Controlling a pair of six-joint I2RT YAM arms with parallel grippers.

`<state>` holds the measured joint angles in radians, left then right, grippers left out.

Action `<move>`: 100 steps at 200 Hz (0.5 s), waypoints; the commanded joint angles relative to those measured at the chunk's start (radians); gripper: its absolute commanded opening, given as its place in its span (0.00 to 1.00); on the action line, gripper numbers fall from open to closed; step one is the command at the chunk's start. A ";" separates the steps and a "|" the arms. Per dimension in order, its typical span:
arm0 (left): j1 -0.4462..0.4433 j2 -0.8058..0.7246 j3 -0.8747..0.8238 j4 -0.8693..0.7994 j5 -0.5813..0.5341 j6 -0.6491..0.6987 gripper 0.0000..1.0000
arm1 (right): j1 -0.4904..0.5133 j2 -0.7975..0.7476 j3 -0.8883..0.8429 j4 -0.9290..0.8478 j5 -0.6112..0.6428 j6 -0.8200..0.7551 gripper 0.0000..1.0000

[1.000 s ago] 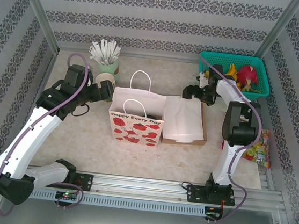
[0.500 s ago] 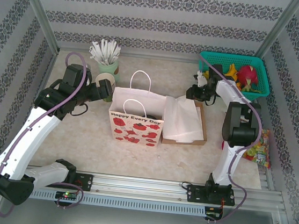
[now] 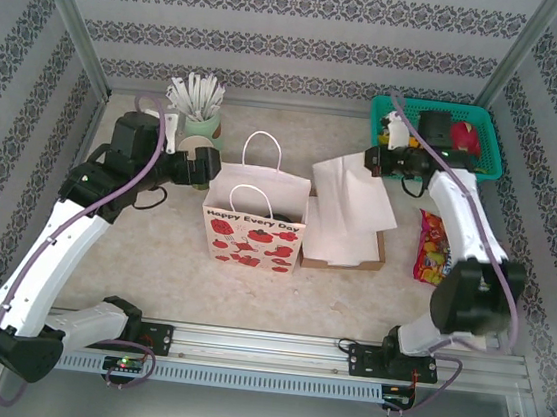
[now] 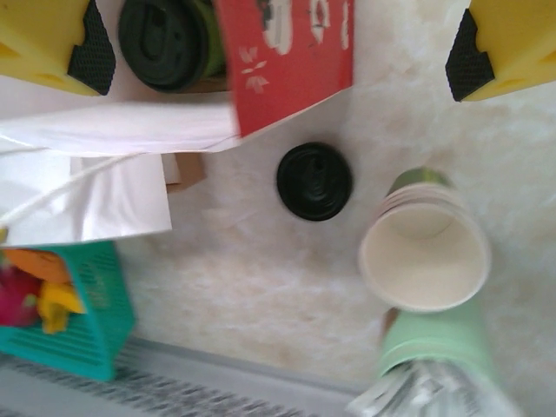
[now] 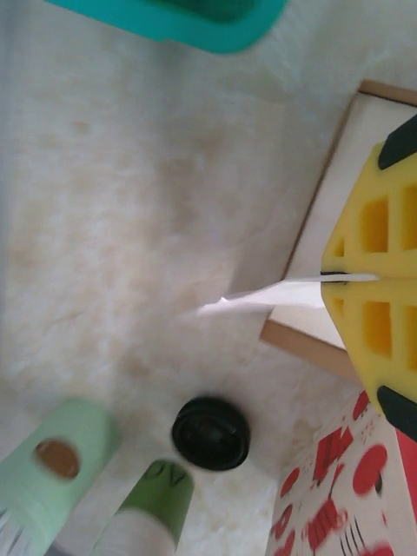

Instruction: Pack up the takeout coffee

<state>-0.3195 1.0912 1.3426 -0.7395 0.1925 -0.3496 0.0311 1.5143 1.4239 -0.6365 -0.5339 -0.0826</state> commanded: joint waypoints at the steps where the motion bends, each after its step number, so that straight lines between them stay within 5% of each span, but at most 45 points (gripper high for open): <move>1: 0.007 0.009 0.095 0.122 0.189 0.225 1.00 | 0.030 -0.121 0.014 -0.014 -0.026 -0.058 0.00; 57: -0.008 0.058 0.207 0.193 0.462 0.340 1.00 | 0.168 -0.267 0.168 -0.078 0.080 0.079 0.00; 100: -0.144 0.125 0.285 0.105 0.553 0.483 1.00 | 0.309 -0.270 0.327 -0.096 0.127 0.172 0.00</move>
<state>-0.3866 1.1904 1.5883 -0.6048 0.6346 -0.0048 0.2756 1.2480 1.6604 -0.7120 -0.4522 0.0181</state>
